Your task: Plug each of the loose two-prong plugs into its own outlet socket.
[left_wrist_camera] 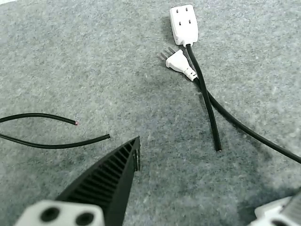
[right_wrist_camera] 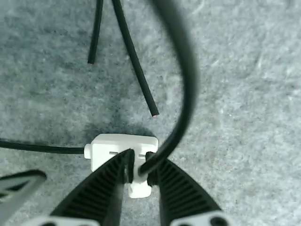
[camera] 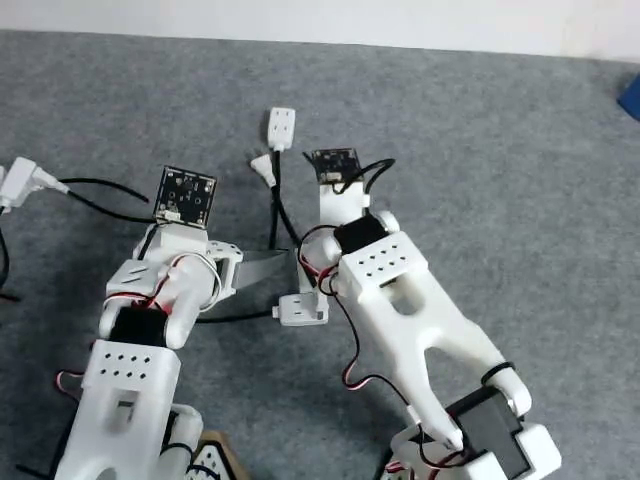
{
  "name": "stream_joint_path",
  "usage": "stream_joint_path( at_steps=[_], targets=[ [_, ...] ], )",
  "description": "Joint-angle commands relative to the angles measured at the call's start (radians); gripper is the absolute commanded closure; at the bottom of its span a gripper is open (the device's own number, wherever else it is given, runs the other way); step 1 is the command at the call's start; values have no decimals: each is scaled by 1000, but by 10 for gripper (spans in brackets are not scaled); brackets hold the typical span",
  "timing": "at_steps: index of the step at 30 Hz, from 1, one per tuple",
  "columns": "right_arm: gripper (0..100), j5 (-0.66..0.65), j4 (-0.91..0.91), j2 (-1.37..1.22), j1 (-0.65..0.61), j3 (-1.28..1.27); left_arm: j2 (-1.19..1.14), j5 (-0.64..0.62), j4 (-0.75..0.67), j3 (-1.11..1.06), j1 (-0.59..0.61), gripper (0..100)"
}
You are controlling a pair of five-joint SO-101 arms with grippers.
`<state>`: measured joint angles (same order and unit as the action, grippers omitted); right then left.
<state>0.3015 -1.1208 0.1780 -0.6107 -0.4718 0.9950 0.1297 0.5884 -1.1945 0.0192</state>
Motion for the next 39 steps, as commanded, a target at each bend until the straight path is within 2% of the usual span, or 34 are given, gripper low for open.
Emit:
stream_joint_path(
  at_steps=[1, 6, 10, 15, 21, 23, 27, 30, 35, 39],
  targets=[
    [993, -6, 19, 1, 15, 33, 18, 6, -21, 4, 8, 505],
    [993, -6, 22, 13, 53, 35, 18, 6, -21, 4, 8, 505],
    [993, -6, 45, 127, 54, 25, 16, 6, -23, 4, 5, 505],
    [993, -11, 127, 295, 54, -104, 16, 6, -20, 4, 4, 505],
    [993, -14, 203, 332, 54, -236, 18, 9, -15, 2, -7, 505],
    [993, -14, 205, 338, 54, -234, 18, 15, 32, 2, -44, 505],
    [993, -14, 203, 328, 76, -183, 21, 157, 198, 10, -148, 505],
    [993, -26, 199, 328, 122, -148, 62, 195, 269, 7, -179, 505],
    [993, -34, 157, 328, 125, -131, 173, 195, 282, -36, -225, 505],
    [993, -6, 93, 335, 47, -122, 185, 192, 281, -53, -292, 505]
  ],
)
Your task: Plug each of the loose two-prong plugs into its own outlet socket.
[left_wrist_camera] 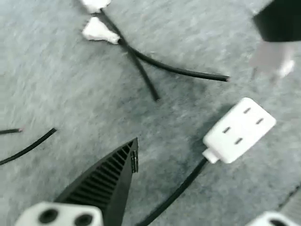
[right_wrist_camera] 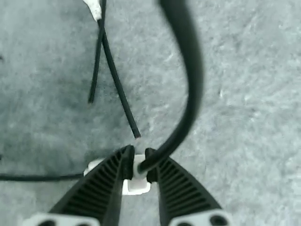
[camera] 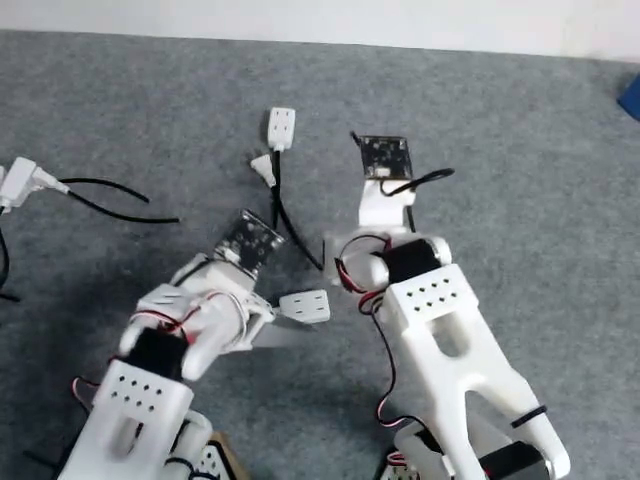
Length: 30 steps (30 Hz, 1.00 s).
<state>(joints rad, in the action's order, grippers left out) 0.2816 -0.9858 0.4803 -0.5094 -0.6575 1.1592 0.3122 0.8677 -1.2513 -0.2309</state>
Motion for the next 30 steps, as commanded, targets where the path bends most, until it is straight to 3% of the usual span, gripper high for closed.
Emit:
stream_joint_path(
  at_steps=[1, 7, 14, 20, 26, 30],
  targets=[
    [993, 23, -62, 25, -81, 74, 21, 9, 2, 5, -48, 505],
    [993, 23, -79, 27, -157, 88, -1, 6, -72, -10, -53, 558],
    [993, 11, -119, 31, -203, 88, -209, 8, -224, 13, -45, 631],
    [993, -40, -166, 35, -197, 87, -372, 8, -232, 119, 21, 631],
    [993, -51, -159, 25, -193, 84, -390, 8, -229, 130, 22, 631],
    [993, -51, -157, 24, -122, 87, -389, 8, -227, 130, 28, 631]
  ],
)
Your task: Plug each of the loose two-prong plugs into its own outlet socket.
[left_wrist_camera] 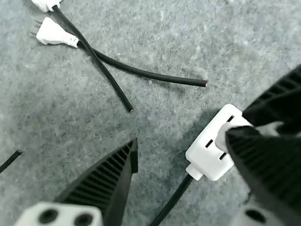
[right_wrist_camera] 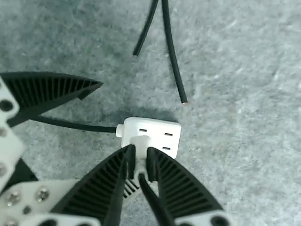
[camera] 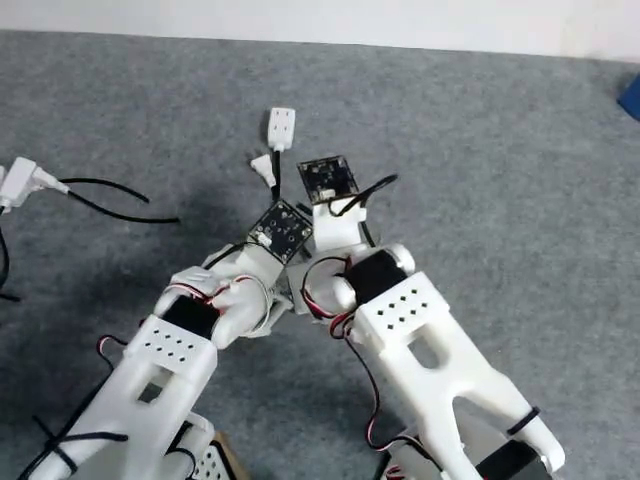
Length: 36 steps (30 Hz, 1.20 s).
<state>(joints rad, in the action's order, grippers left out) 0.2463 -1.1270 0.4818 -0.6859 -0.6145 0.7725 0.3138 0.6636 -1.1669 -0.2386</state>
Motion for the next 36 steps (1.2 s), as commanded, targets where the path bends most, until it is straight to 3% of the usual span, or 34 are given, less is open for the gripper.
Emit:
stream_joint_path(
  at_steps=[1, 6, 11, 18, 36],
  targets=[
    [993, -18, -16, 22, 81, 44, -2, 6, -21, 45, 36, 631],
    [993, -48, 13, 24, 165, 41, -2, 6, -21, 45, 31, 630],
    [993, -41, 27, 24, 153, 35, -2, 5, -25, 48, 50, 630],
    [993, -11, 47, 24, 108, -4, -4, -64, -100, 85, 240, 630],
    [993, -9, 156, 21, 91, -111, -4, -64, -101, 84, 251, 630]
  ],
)
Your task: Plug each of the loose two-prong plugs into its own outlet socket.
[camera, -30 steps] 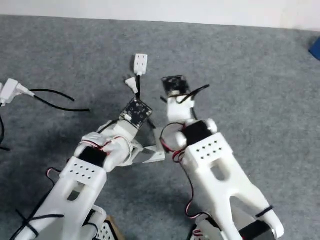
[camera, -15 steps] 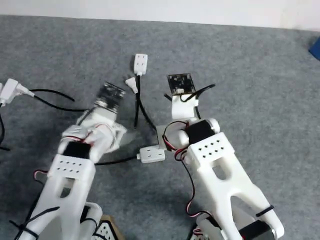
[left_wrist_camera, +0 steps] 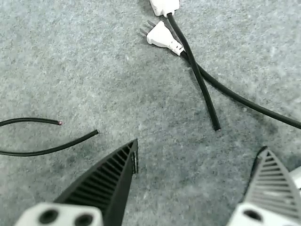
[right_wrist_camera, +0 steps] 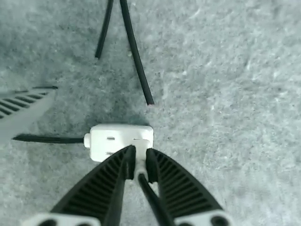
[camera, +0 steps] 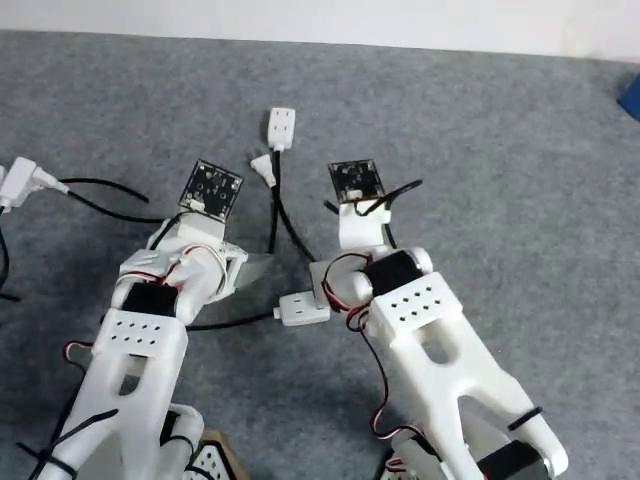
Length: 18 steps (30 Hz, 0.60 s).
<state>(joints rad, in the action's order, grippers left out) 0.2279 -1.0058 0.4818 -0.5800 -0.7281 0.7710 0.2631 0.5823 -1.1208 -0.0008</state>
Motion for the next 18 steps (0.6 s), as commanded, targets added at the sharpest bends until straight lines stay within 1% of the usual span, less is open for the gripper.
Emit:
stream_joint_path(
  at_steps=[1, 6, 11, 18],
  targets=[
    [993, 9, 38, 21, -15, 1, -2, -14, -20, 38, 13, 630],
    [993, 6, 39, -1, -16, 2, -2, -14, -20, 38, 13, 630],
    [993, 12, 41, -148, -15, 13, -2, -14, -20, 38, 13, 630],
    [993, 12, 39, -166, -16, 38, -2, -14, -20, 38, 28, 630]
  ],
)
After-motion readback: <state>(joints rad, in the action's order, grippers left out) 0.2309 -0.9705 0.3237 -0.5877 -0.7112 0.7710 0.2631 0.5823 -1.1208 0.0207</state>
